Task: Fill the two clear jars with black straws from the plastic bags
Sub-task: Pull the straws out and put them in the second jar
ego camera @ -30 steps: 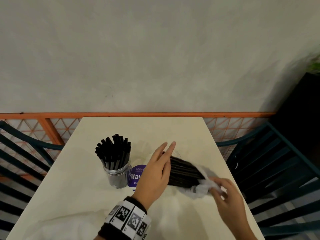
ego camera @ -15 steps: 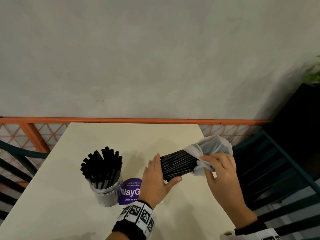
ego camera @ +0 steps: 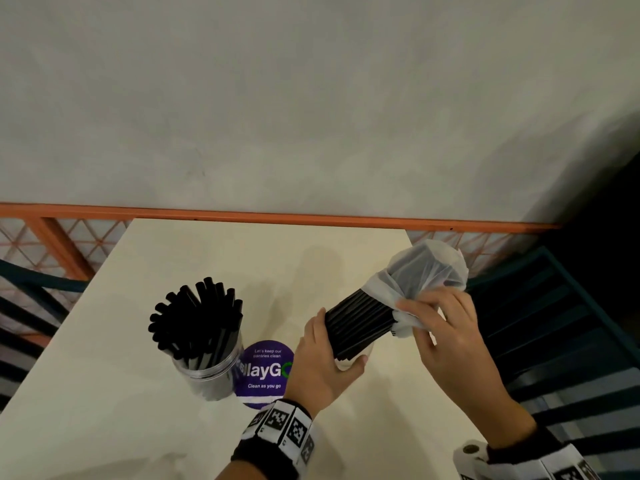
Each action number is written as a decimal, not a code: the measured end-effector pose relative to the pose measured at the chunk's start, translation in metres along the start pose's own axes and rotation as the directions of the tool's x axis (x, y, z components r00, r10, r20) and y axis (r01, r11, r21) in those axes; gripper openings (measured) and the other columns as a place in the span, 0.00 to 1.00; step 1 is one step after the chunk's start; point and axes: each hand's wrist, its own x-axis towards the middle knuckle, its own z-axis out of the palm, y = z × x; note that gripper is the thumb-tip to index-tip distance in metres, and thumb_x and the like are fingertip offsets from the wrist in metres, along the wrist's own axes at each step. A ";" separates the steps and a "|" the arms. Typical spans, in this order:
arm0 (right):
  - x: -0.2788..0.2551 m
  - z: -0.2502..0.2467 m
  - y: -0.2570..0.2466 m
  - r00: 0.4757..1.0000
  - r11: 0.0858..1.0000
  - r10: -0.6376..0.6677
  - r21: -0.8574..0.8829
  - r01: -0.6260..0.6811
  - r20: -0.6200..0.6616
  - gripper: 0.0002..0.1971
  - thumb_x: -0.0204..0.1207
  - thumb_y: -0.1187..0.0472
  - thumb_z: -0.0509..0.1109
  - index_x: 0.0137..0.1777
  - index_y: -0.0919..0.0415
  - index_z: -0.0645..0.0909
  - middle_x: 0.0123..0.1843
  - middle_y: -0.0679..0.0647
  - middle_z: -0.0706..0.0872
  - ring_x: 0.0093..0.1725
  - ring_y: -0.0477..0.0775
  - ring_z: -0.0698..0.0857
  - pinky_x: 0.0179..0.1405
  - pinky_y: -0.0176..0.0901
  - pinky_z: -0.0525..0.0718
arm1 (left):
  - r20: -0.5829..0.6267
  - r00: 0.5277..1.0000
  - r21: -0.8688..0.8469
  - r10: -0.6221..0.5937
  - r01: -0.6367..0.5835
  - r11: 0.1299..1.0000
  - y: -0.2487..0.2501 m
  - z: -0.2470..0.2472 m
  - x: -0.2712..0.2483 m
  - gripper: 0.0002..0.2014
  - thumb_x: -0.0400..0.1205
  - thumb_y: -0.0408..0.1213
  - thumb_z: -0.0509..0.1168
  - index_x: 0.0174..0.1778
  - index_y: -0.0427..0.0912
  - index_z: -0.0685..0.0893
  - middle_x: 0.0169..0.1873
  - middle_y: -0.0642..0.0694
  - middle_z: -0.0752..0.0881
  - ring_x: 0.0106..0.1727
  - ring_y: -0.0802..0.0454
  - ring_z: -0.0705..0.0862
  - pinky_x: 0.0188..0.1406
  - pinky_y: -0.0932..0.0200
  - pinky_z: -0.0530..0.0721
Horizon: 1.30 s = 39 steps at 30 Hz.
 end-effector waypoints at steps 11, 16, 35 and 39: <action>0.004 -0.007 -0.014 0.999 0.999 -0.042 0.027 0.041 0.031 0.11 0.74 0.64 0.63 0.50 0.64 0.86 0.47 0.51 0.75 0.53 0.52 0.73 0.69 0.29 0.61 | -0.045 0.996 0.313 0.078 -0.060 0.948 0.008 0.001 -0.001 0.47 0.67 0.72 0.55 0.68 0.33 0.68 0.53 0.40 0.82 0.53 0.41 0.84 0.53 0.42 0.86; 0.007 -0.006 -0.025 0.990 0.993 -0.121 0.006 0.121 0.078 0.07 0.76 0.63 0.68 0.48 0.64 0.86 0.45 0.55 0.81 0.53 0.52 0.73 0.66 0.37 0.66 | -0.001 1.000 0.350 -0.023 0.022 0.937 0.014 -0.001 -0.001 0.57 0.62 0.82 0.42 0.69 0.33 0.72 0.51 0.41 0.83 0.47 0.43 0.87 0.46 0.46 0.87; 0.042 -0.004 -0.028 0.844 0.872 -0.423 -0.107 0.478 0.330 0.15 0.75 0.69 0.52 0.47 0.60 0.81 0.40 0.54 0.81 0.47 0.55 0.75 0.70 0.53 0.70 | 0.136 0.989 0.045 -0.057 0.052 0.998 -0.001 -0.005 -0.004 0.61 0.55 0.84 0.45 0.79 0.48 0.47 0.76 0.45 0.64 0.66 0.46 0.79 0.56 0.48 0.86; 0.050 -0.011 -0.023 0.889 0.892 -0.396 -0.132 0.432 0.230 0.16 0.76 0.69 0.52 0.49 0.61 0.82 0.40 0.56 0.82 0.49 0.55 0.73 0.73 0.56 0.65 | 0.146 0.985 0.149 -0.089 0.067 0.987 -0.002 -0.004 -0.005 0.58 0.58 0.82 0.26 0.80 0.49 0.40 0.80 0.42 0.59 0.62 0.42 0.82 0.49 0.47 0.87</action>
